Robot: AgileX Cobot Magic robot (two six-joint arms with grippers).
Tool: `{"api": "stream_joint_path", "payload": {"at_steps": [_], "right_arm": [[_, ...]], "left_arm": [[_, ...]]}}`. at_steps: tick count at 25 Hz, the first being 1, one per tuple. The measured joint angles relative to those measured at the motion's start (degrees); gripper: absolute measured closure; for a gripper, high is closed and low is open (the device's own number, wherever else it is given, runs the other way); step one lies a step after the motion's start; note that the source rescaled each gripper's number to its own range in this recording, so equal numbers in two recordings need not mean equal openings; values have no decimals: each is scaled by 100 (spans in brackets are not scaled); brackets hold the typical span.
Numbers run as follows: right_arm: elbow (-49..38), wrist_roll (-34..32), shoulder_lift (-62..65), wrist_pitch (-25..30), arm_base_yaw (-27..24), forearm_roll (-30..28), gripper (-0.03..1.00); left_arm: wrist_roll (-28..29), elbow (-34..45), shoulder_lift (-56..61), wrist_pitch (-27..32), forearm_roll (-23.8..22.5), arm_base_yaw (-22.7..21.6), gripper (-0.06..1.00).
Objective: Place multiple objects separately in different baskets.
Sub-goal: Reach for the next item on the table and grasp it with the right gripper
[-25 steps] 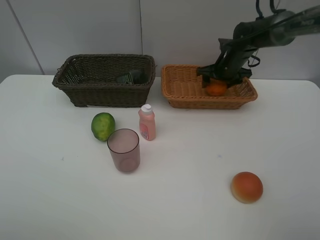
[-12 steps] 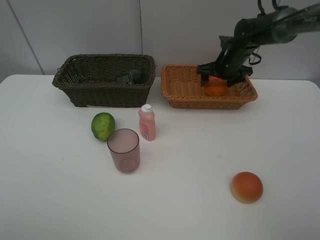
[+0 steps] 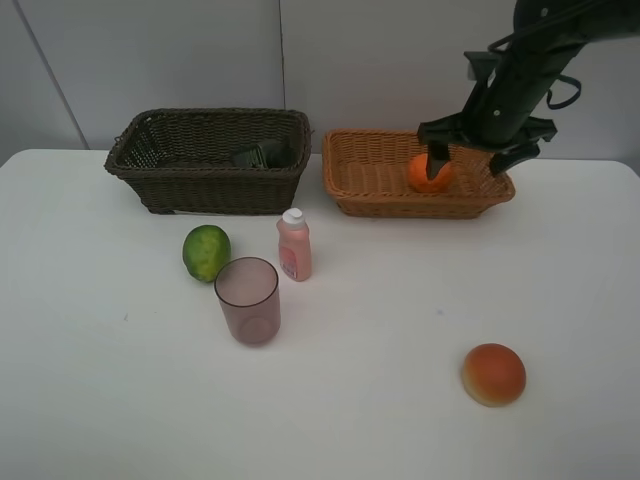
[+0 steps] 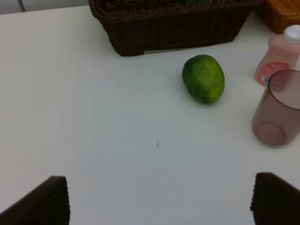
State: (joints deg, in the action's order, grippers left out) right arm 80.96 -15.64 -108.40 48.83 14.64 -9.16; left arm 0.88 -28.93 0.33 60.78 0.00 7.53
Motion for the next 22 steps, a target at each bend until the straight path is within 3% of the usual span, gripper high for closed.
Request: {"api": "stream_joint_path", "payload": {"at_steps": [10, 22], "right_arm": [[-2618, -276, 1740, 58, 2, 134, 10], [-4257, -282, 2105, -707, 85, 916, 10]], "left_arm": [[0, 0, 0, 0, 0, 0, -6], [0, 0, 0, 0, 0, 0, -6]]}}
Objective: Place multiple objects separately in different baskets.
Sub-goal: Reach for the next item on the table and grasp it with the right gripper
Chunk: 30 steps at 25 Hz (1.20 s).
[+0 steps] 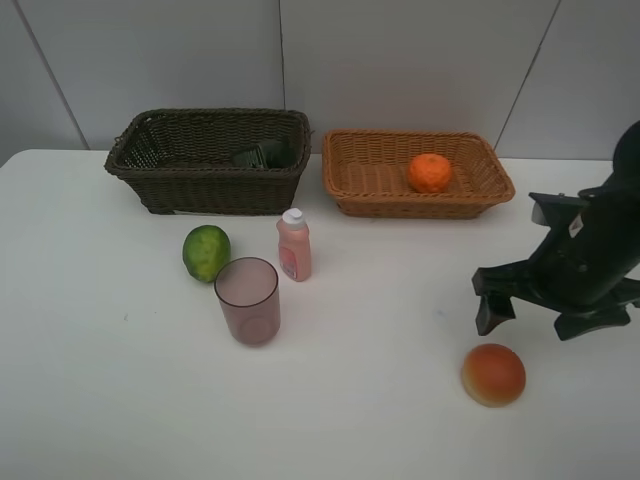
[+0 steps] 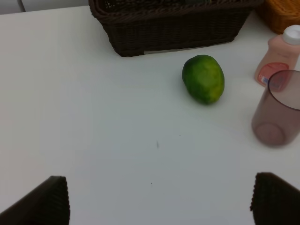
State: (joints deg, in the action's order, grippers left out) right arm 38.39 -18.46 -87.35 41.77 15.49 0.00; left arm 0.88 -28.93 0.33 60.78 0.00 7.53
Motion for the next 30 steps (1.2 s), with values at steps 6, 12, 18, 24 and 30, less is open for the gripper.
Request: {"api": "stream_joint_path", "payload": {"at_steps": [6, 12, 18, 24, 30], "right_arm": [[-96, -67, 0, -288, 399, 215, 10], [-96, -168, -217, -341, 432, 196, 10], [-101, -168, -483, -341, 493, 122, 10], [-382, -168, -718, -688, 584, 147, 10], [-559, -168, -759, -1016, 584, 231, 10]], "left_arm": [[0, 0, 0, 0, 0, 0, -6], [0, 0, 0, 0, 0, 0, -6], [0, 0, 0, 0, 0, 0, -6], [0, 0, 0, 0, 0, 0, -6], [0, 0, 0, 0, 0, 0, -6]]}}
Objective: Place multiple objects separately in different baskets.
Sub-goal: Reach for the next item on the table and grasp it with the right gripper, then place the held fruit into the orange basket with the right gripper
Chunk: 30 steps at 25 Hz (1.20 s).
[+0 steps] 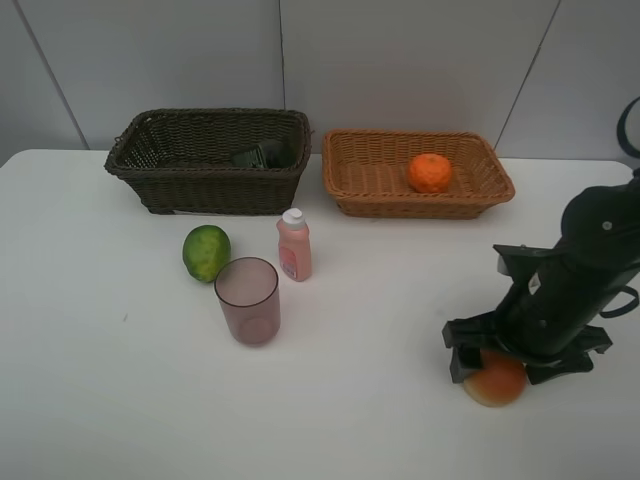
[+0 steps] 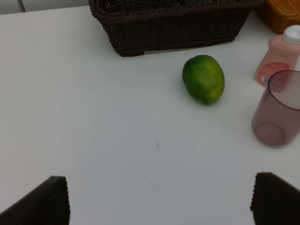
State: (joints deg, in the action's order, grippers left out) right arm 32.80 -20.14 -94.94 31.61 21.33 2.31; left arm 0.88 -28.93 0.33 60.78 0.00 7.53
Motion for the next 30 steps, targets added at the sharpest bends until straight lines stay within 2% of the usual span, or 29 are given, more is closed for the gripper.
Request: {"api": "stream_joint_path", "payload": {"at_steps": [6, 8, 10, 17, 20, 24, 28, 30], "right_arm": [[-6, 0, -236, -60, 0, 8, 12], [12, 0, -285, -20, 58, -58, 28], [12, 0, -290, -13, 136, -64, 55], [12, -2, -290, -30, 180, 1, 56], [145, -2, -327, 120, 180, 34, 56], [823, 51, -351, 991, 180, -29, 56], [2021, 272, -340, 2020, 180, -196, 56], [2689, 314, -346, 2348, 180, -297, 56]], "left_arm": [[0, 0, 0, 0, 0, 0, -6], [0, 0, 0, 0, 0, 0, -6], [0, 0, 0, 0, 0, 0, -6], [0, 0, 0, 0, 0, 0, -6], [0, 0, 0, 0, 0, 0, -6], [0, 0, 0, 0, 0, 0, -6], [0, 0, 0, 0, 0, 0, -6], [0, 0, 0, 0, 0, 0, -6]]}}
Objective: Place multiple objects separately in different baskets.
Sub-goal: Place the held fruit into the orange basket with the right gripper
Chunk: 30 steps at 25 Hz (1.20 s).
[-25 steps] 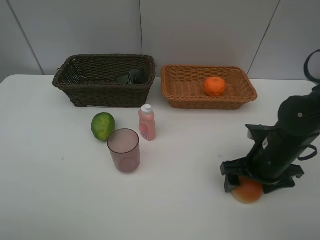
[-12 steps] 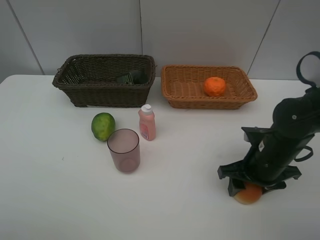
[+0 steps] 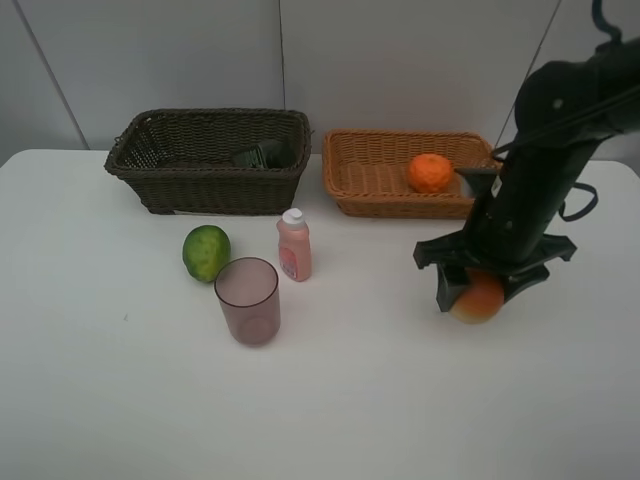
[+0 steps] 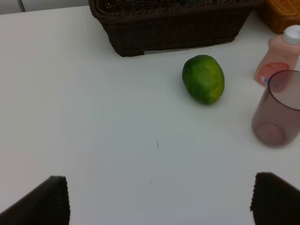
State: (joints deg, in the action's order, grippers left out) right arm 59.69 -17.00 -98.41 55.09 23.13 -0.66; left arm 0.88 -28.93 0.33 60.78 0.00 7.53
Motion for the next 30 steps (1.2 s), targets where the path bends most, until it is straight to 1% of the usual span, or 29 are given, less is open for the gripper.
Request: {"api": "stream_joint_path", "payload": {"at_steps": [3, 7, 11, 14, 19, 21, 23, 29, 30], "right_arm": [[973, 10, -195, 409, 2, -191, 56], [2226, 91, -757, 544, 2, -411, 56], [3288, 182, -1324, 264, 2, -517, 56], [3806, 202, -1700, -189, 2, -727, 56], [4055, 202, -2302, -1251, 2, -836, 56], [4066, 202, -2537, -1532, 2, -836, 56], [4066, 202, -2788, -1700, 2, -841, 56], [4066, 188, -3109, -1893, 2, -849, 55], [4066, 188, -3109, -1893, 2, -860, 47]], "left_arm": [[0, 0, 0, 0, 0, 0, -6], [0, 0, 0, 0, 0, 0, -6], [0, 0, 0, 0, 0, 0, -6], [0, 0, 0, 0, 0, 0, -6], [0, 0, 0, 0, 0, 0, -6], [0, 0, 0, 0, 0, 0, -6], [0, 0, 0, 0, 0, 0, -6], [0, 0, 0, 0, 0, 0, -6], [0, 0, 0, 0, 0, 0, -6]]}}
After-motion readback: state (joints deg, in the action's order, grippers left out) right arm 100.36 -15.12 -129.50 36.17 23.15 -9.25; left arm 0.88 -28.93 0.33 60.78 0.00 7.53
